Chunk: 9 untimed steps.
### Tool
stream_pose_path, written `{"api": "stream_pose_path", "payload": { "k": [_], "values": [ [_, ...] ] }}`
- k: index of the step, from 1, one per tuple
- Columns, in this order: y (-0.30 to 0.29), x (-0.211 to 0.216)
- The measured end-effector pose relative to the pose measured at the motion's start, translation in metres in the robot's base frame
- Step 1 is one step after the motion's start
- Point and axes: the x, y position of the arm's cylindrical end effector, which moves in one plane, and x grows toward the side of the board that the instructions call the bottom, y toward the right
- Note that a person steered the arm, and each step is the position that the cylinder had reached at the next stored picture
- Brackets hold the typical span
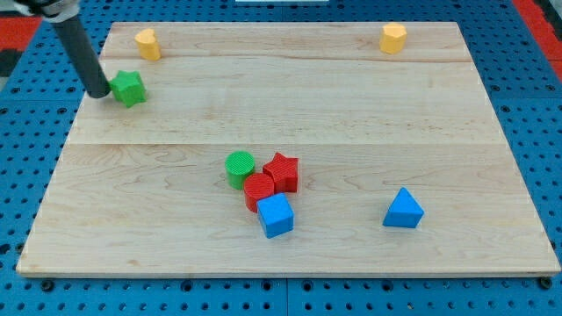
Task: Move green star with red circle close to red star and green circle
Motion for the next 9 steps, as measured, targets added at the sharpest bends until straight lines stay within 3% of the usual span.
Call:
{"api": "stream_pose_path", "payload": {
  "k": [1, 3, 4, 6, 8, 9],
  "values": [
    [0.035, 0.004],
    [0.152, 0.053],
    [0.099, 0.054],
    [0.075, 0.011],
    [0.084, -0.027],
    [0.111, 0.001]
  ]
}}
